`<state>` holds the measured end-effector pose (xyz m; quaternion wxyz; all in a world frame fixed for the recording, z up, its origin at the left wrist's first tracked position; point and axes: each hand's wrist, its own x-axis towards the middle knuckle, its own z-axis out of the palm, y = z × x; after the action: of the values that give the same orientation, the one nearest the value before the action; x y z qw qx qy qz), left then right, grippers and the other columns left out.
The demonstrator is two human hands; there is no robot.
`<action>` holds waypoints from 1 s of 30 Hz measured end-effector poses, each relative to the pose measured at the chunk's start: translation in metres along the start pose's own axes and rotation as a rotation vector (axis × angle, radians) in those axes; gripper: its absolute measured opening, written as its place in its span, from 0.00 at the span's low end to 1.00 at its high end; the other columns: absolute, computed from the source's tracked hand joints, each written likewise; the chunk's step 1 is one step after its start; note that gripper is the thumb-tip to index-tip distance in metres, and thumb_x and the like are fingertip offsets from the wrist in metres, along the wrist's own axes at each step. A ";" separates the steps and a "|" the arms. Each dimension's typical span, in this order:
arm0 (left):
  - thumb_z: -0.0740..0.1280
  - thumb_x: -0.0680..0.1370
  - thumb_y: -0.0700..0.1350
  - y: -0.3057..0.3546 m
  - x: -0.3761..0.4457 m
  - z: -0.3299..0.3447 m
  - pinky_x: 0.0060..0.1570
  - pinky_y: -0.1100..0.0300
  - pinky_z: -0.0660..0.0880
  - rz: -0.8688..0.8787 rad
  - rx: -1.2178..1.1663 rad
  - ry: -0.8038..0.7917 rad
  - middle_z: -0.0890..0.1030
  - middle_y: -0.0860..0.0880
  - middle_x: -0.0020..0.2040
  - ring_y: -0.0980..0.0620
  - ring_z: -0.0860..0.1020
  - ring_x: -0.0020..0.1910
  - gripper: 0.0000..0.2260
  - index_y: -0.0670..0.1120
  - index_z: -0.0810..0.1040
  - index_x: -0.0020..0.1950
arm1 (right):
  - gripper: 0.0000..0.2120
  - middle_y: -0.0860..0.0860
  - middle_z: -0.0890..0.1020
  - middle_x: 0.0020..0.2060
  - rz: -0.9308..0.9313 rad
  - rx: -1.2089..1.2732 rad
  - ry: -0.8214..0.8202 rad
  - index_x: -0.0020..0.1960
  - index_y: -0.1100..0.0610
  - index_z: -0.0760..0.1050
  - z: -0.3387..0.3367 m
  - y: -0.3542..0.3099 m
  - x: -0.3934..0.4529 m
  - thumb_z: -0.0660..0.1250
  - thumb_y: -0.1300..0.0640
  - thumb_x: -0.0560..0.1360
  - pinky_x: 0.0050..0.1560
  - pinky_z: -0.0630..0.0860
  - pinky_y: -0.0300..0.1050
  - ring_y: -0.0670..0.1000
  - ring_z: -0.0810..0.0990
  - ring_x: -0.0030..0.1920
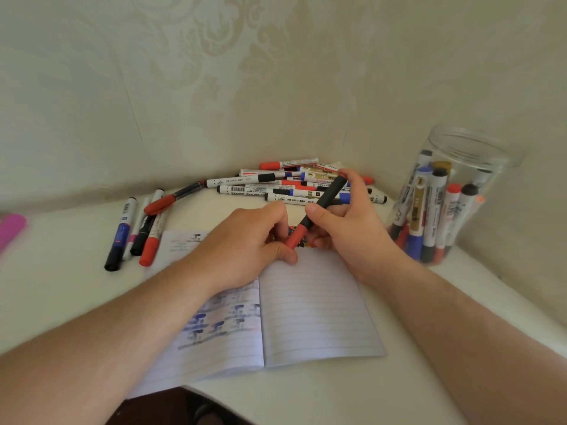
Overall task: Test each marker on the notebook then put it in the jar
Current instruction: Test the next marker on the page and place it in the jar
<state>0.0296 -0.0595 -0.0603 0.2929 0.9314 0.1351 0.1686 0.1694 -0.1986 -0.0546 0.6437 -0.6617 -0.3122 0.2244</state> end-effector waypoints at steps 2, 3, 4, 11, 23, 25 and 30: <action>0.78 0.72 0.57 0.000 -0.001 0.000 0.37 0.56 0.69 0.006 0.016 -0.011 0.79 0.57 0.38 0.57 0.75 0.37 0.16 0.56 0.70 0.44 | 0.40 0.57 0.88 0.40 -0.025 -0.047 0.007 0.81 0.43 0.52 0.003 -0.001 -0.001 0.73 0.60 0.80 0.41 0.83 0.49 0.60 0.87 0.39; 0.78 0.72 0.56 0.001 -0.002 0.000 0.36 0.55 0.68 0.008 0.025 -0.018 0.78 0.57 0.37 0.57 0.74 0.37 0.16 0.56 0.70 0.43 | 0.40 0.56 0.88 0.40 -0.031 -0.069 0.010 0.81 0.43 0.51 0.004 -0.002 -0.001 0.72 0.60 0.80 0.43 0.84 0.50 0.60 0.88 0.40; 0.78 0.72 0.56 0.002 -0.002 -0.001 0.36 0.55 0.68 0.002 0.028 -0.020 0.78 0.57 0.37 0.58 0.74 0.36 0.17 0.56 0.70 0.43 | 0.40 0.56 0.88 0.40 -0.035 -0.079 0.009 0.81 0.43 0.51 0.006 -0.003 -0.001 0.72 0.60 0.80 0.45 0.85 0.52 0.60 0.88 0.40; 0.82 0.65 0.61 0.001 0.007 -0.003 0.48 0.54 0.78 -0.027 0.065 -0.075 0.82 0.58 0.45 0.58 0.79 0.45 0.20 0.58 0.75 0.48 | 0.36 0.50 0.84 0.45 -0.361 -0.423 0.016 0.74 0.32 0.59 0.013 -0.036 -0.028 0.71 0.59 0.79 0.42 0.84 0.52 0.51 0.84 0.37; 0.75 0.72 0.65 0.007 0.006 0.001 0.50 0.60 0.73 0.027 0.264 -0.131 0.76 0.59 0.47 0.59 0.75 0.48 0.16 0.57 0.81 0.53 | 0.22 0.41 0.80 0.50 -0.504 -0.680 0.567 0.72 0.45 0.63 -0.132 -0.128 -0.046 0.67 0.57 0.82 0.47 0.83 0.50 0.44 0.83 0.40; 0.75 0.72 0.64 0.009 0.006 0.000 0.48 0.62 0.72 0.027 0.253 -0.119 0.76 0.59 0.47 0.61 0.75 0.47 0.15 0.58 0.81 0.52 | 0.17 0.47 0.79 0.49 -0.430 -0.787 0.449 0.70 0.48 0.67 -0.140 -0.115 -0.040 0.65 0.56 0.84 0.40 0.79 0.43 0.47 0.82 0.41; 0.76 0.71 0.64 0.008 0.006 0.002 0.49 0.61 0.74 0.017 0.234 -0.104 0.77 0.59 0.47 0.61 0.76 0.47 0.14 0.59 0.80 0.50 | 0.27 0.49 0.77 0.28 -0.525 -1.173 0.401 0.32 0.54 0.71 -0.151 -0.099 -0.031 0.54 0.42 0.85 0.48 0.71 0.53 0.58 0.74 0.49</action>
<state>0.0373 -0.0646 -0.0558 0.1872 0.9679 0.1304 0.1058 0.2406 -0.3304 0.0509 0.2562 -0.8328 -0.4073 -0.2737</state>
